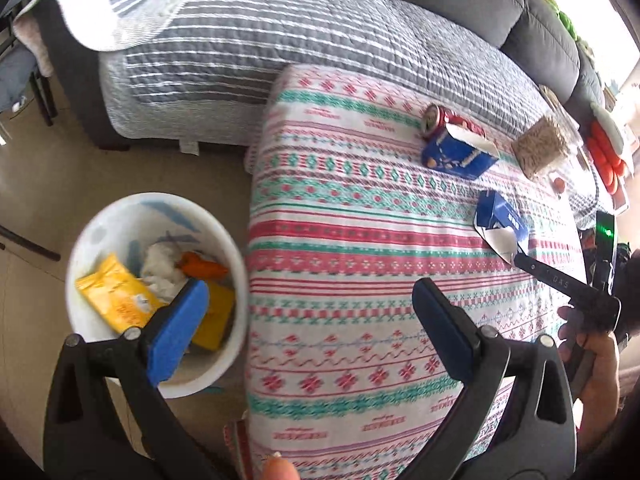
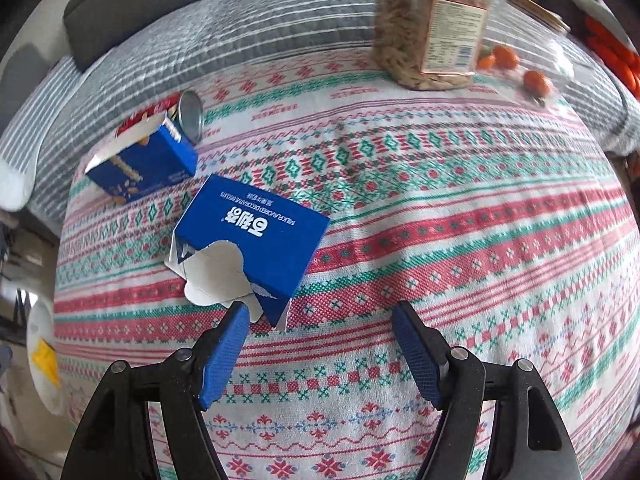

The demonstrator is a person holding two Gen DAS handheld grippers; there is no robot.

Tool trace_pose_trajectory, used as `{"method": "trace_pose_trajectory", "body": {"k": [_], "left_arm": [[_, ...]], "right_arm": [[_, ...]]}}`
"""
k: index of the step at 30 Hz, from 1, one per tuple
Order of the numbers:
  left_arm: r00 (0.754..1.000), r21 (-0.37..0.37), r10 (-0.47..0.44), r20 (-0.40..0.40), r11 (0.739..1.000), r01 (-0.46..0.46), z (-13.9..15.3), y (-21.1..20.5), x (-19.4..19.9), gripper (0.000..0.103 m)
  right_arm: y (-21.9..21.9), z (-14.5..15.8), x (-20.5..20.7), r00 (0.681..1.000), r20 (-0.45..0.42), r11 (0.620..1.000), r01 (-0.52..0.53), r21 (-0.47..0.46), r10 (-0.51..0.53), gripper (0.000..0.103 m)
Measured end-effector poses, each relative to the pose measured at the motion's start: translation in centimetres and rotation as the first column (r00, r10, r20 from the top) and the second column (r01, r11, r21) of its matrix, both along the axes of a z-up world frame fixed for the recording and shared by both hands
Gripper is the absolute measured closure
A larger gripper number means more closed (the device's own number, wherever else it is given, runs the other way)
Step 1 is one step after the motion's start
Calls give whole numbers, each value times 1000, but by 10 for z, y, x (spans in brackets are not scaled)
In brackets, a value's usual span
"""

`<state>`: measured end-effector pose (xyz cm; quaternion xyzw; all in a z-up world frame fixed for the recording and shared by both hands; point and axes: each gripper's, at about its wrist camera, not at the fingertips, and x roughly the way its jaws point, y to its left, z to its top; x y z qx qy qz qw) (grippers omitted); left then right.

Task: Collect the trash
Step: 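Grasp the blue tissue box with the right gripper and lift it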

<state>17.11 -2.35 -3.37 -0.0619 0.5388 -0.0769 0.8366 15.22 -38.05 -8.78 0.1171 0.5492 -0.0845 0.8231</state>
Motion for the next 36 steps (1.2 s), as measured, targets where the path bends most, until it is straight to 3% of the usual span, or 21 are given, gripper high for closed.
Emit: {"method": "trace_pose_trajectory", "body": {"k": [5, 11, 17, 23, 25, 29, 31, 36], "left_arm": [[1000, 20, -21, -13, 1000, 22, -6, -14, 6, 2], [999, 24, -28, -14, 999, 29, -7, -13, 7, 2], [1000, 17, -6, -17, 1000, 7, -7, -1, 9, 2], [1000, 15, -1, -23, 1000, 1, -10, 5, 12, 2], [1000, 17, 0, -24, 1000, 1, -10, 5, 13, 2], [1000, 27, -9, -24, 1000, 10, -13, 0, 14, 2], [1000, 34, -17, -24, 999, 18, -13, -3, 13, 2], [999, 26, -47, -6, 999, 47, -13, -16, 14, 2]], "right_arm": [[11, -1, 17, 992, -73, 991, -104, -81, 98, 22], [41, -5, 38, 954, -118, 943, -293, -156, 276, 20], [55, -3, 70, 929, -119, 908, -367, -203, 349, 20], [59, -4, 90, 931, -78, 909, -366, -199, 358, 23], [57, -2, 91, 942, -49, 922, -335, -192, 332, 45], [41, 4, 80, 966, -23, 959, -260, -116, 259, 47], [36, 6, 72, 972, -12, 966, -234, -107, 234, 54], [15, 12, 54, 994, -34, 995, -102, -2, 102, 54]]}}
